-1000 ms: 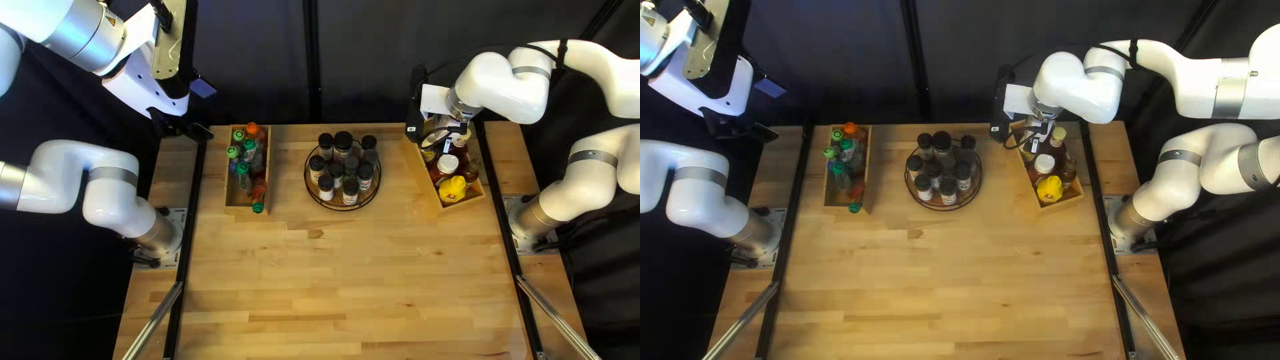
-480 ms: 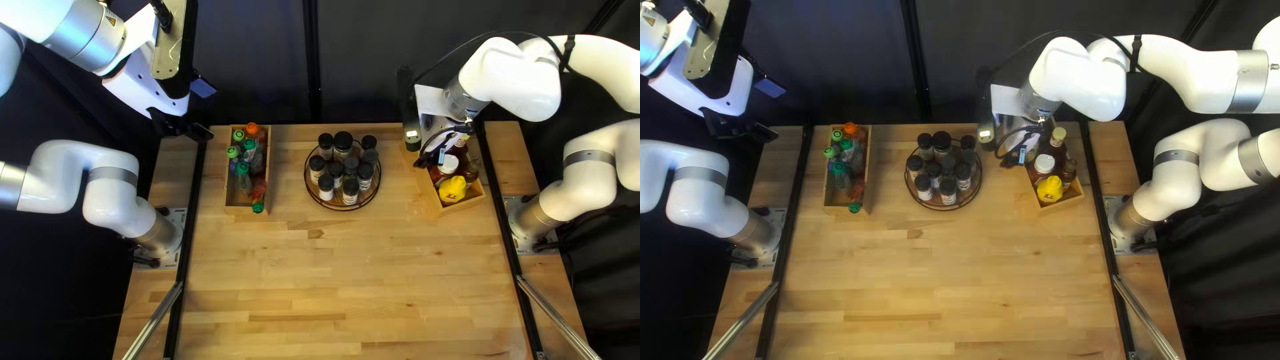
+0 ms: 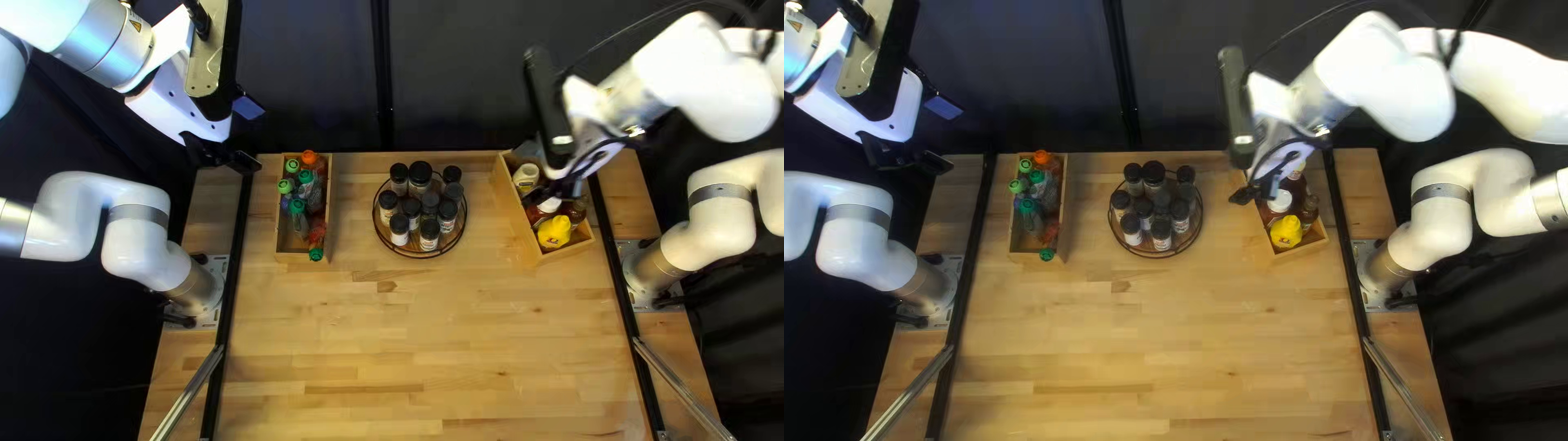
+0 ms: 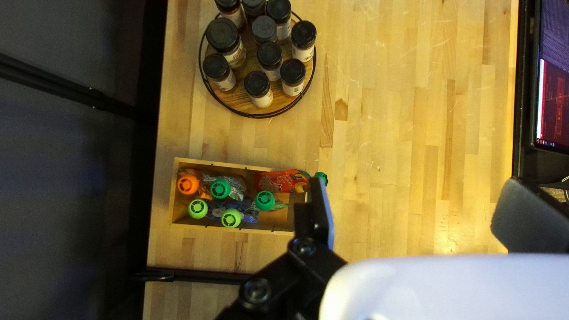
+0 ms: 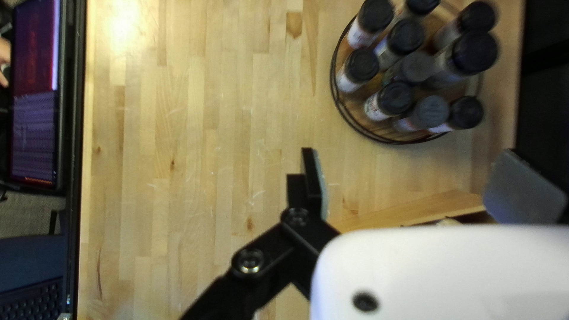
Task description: Separate condiments, baby food and spices and place it in 3 different racks/containers
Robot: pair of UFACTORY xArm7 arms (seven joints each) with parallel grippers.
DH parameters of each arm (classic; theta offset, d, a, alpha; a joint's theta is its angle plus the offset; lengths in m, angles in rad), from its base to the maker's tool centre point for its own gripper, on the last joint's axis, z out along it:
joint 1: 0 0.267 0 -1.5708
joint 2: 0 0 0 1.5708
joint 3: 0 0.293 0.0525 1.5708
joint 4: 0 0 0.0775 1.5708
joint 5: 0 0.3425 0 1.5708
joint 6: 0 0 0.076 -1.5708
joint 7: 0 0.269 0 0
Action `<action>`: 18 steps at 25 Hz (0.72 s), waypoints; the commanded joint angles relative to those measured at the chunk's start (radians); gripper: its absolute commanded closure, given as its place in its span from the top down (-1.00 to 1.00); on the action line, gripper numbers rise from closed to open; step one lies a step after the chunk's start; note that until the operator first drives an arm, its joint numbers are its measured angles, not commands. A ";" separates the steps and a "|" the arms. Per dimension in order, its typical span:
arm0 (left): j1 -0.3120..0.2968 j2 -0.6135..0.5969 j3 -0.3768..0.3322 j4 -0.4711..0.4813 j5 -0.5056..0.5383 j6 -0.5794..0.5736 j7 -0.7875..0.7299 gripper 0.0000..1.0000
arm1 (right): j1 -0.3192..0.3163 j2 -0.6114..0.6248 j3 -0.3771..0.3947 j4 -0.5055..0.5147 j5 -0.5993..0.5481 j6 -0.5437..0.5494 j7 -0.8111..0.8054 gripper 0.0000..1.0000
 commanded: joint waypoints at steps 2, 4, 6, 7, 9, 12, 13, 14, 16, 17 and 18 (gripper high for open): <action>0.000 0.000 0.000 0.000 0.000 0.000 0.000 1.00 | -0.020 0.014 0.002 0.131 -0.023 0.115 0.029 1.00; 0.000 0.000 0.000 0.000 0.000 0.000 0.000 1.00 | -0.031 0.008 0.025 0.129 -0.025 0.104 0.062 1.00; 0.000 0.000 0.000 0.000 0.000 0.000 0.000 1.00 | -0.031 0.008 0.025 0.129 -0.025 0.104 0.062 1.00; 0.000 0.000 0.000 0.000 0.000 0.000 0.000 1.00 | -0.031 0.008 0.025 0.129 -0.025 0.104 0.062 1.00; 0.000 0.000 0.000 0.000 0.000 0.000 0.000 1.00 | -0.031 0.008 0.025 0.129 -0.025 0.104 0.062 1.00; 0.000 0.000 0.000 0.000 0.000 0.000 0.000 1.00 | -0.031 0.008 0.025 0.129 -0.025 0.104 0.062 1.00; 0.000 0.000 0.000 0.000 0.000 0.000 0.000 1.00 | -0.031 0.008 0.025 0.129 -0.025 0.104 0.062 1.00; 0.000 0.000 0.000 0.000 0.000 0.000 0.000 1.00 | -0.031 0.008 0.025 0.129 -0.025 0.104 0.062 1.00; 0.000 0.000 0.000 0.000 0.000 0.000 0.000 1.00 | -0.031 0.008 0.025 0.129 -0.025 0.104 0.062 1.00; 0.000 0.000 0.000 0.000 0.000 0.000 0.000 1.00 | -0.031 0.008 0.025 0.129 -0.025 0.104 0.062 1.00; 0.000 0.000 0.000 0.000 0.000 0.000 0.000 1.00 | -0.031 0.008 0.025 0.129 -0.025 0.104 0.062 1.00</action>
